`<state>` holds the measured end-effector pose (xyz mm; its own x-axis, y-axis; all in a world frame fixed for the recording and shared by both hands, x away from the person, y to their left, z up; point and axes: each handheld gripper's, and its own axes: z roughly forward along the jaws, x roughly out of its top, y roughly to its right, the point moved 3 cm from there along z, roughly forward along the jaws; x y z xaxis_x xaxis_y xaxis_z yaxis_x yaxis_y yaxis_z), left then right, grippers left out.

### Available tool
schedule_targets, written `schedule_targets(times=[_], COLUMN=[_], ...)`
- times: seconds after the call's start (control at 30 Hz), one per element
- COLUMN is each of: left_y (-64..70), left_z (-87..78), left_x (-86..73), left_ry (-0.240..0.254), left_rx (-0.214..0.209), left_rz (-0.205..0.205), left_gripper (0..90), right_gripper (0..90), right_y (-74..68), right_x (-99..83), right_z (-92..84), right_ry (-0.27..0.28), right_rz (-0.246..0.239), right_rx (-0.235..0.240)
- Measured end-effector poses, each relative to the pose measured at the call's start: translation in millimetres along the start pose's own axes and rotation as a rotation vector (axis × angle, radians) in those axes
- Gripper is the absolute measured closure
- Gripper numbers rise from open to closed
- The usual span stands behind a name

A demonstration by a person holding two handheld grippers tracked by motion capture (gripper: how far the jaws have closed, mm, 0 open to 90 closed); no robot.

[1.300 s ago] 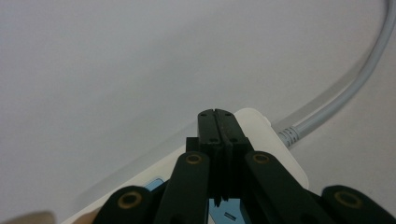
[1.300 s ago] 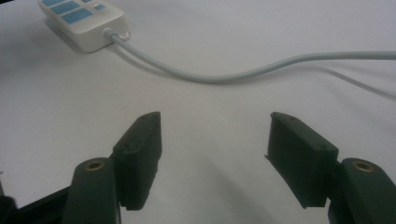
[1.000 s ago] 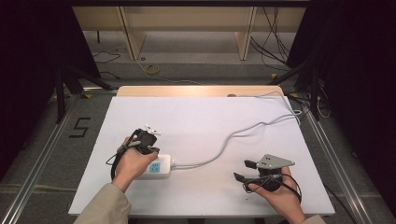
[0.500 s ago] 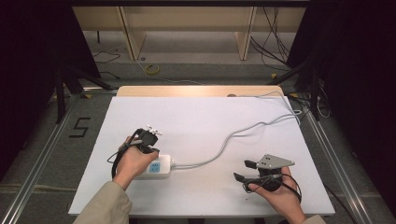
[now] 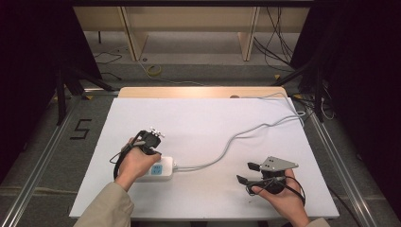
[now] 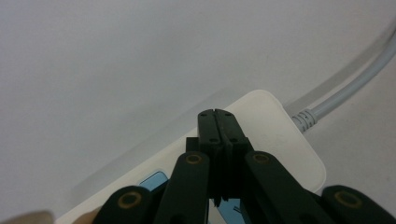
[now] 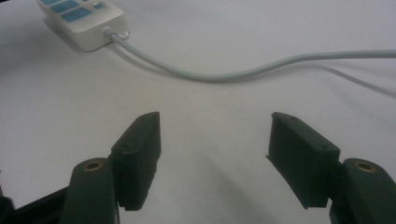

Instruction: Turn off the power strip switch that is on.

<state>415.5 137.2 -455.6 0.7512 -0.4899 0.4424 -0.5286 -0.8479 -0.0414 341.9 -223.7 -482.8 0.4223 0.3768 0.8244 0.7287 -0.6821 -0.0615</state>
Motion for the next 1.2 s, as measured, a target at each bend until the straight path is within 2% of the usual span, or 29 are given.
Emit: schedule_targets(times=[0.7,1.2], left_y=[-0.2,1.5], left_z=[6.9,10.7], left_x=[0.8,3.0], left_ry=[-0.049,-0.074], left_rx=[-0.001,0.02], left_rz=[0.009,0.033], left_gripper=[89.5,89.5], right_gripper=[35.0,35.1], right_y=[-0.5,-0.5], right_x=[-0.1,-0.3], right_z=[0.1,-0.1], right_ry=[0.0,-0.001], right_rz=[0.0,-0.001], right_rx=[0.0,0.0])
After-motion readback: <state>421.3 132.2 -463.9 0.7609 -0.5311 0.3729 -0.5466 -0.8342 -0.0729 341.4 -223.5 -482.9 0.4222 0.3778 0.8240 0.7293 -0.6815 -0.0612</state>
